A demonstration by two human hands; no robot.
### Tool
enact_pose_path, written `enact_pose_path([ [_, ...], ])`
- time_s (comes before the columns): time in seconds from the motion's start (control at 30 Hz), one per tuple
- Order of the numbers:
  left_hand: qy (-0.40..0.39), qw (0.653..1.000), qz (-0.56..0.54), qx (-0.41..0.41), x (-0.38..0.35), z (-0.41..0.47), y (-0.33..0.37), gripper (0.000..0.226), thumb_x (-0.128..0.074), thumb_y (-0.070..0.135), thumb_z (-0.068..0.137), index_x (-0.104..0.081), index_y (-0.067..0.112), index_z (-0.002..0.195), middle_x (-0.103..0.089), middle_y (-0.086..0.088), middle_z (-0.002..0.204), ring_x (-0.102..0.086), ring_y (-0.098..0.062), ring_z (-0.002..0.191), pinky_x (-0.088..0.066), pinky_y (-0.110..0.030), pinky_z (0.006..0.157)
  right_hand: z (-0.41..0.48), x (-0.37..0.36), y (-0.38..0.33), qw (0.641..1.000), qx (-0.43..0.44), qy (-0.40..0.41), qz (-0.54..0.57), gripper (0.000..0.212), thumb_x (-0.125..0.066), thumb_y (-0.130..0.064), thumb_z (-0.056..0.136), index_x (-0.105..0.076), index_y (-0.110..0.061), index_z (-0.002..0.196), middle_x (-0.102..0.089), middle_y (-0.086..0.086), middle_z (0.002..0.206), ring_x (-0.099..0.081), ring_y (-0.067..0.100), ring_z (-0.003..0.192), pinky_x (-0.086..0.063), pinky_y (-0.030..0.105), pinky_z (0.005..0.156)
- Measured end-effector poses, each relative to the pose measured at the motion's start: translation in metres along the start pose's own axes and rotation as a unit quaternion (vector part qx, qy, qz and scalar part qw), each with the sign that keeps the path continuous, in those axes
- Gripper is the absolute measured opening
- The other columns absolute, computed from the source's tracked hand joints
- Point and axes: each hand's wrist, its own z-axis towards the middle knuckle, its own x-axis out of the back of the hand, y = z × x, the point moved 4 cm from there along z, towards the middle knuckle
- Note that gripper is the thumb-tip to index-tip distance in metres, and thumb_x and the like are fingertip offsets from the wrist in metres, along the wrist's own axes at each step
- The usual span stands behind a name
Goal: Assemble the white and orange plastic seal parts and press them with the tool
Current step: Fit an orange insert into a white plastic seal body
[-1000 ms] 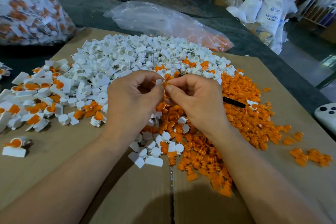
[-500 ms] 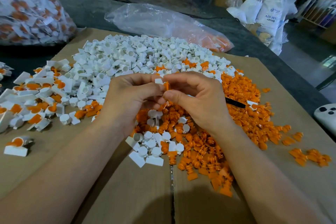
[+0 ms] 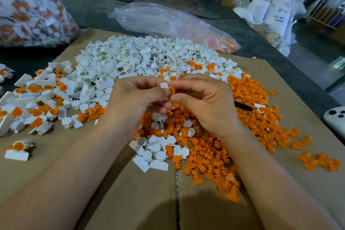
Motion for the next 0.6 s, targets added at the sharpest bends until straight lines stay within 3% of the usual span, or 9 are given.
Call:
enact_pose_path([
  [0.13,0.002,1.000,0.000,-0.009,0.0004,0.0007,-0.0001,0.016,-0.063,-0.010,0.075,-0.066,0.005,0.070,-0.065,-0.009,0.053,-0.060,-0.013,0.042,-0.047,-0.016,0.041,-0.0001,-0.0013,-0.0010,1.000,0.006,0.000,-0.001,0.040,-0.070,-0.005,0.071,-0.058,-0.009,0.109,-0.063,0.000,0.088,-0.064,0.020,0.086,-0.054,0.035,0.078],
  [0.3,-0.003,1.000,-0.004,-0.025,-0.0002,0.0014,0.0007,0.012,-0.066,-0.006,0.072,-0.067,0.006,0.070,-0.066,-0.008,0.054,-0.060,-0.013,0.044,-0.048,-0.017,0.043,-0.0001,0.0000,0.0022,0.997,-0.049,-0.001,0.062,0.048,-0.072,0.003,0.070,-0.057,-0.024,0.107,-0.064,-0.009,0.090,-0.065,0.004,0.083,-0.052,0.018,0.076],
  [0.4,-0.006,0.999,-0.002,-0.034,0.0002,0.0017,0.0009,0.012,-0.065,-0.006,0.073,-0.065,0.006,0.070,-0.066,-0.007,0.054,-0.061,-0.013,0.045,-0.048,-0.017,0.044,-0.0001,0.0010,0.0023,0.995,-0.055,0.005,0.077,0.051,-0.073,0.004,0.069,-0.056,-0.033,0.100,-0.065,-0.012,0.088,-0.066,0.004,0.083,-0.053,0.019,0.076],
  [0.6,-0.002,0.999,-0.003,-0.036,0.0017,0.0023,0.0010,0.011,-0.070,0.001,0.064,-0.062,0.004,0.071,-0.065,-0.008,0.053,-0.062,-0.014,0.045,-0.049,-0.018,0.044,-0.0005,-0.0003,0.0007,0.995,-0.049,0.007,0.084,0.050,-0.073,0.005,0.068,-0.057,-0.032,0.098,-0.064,-0.008,0.089,-0.066,0.006,0.084,-0.053,0.021,0.078],
])
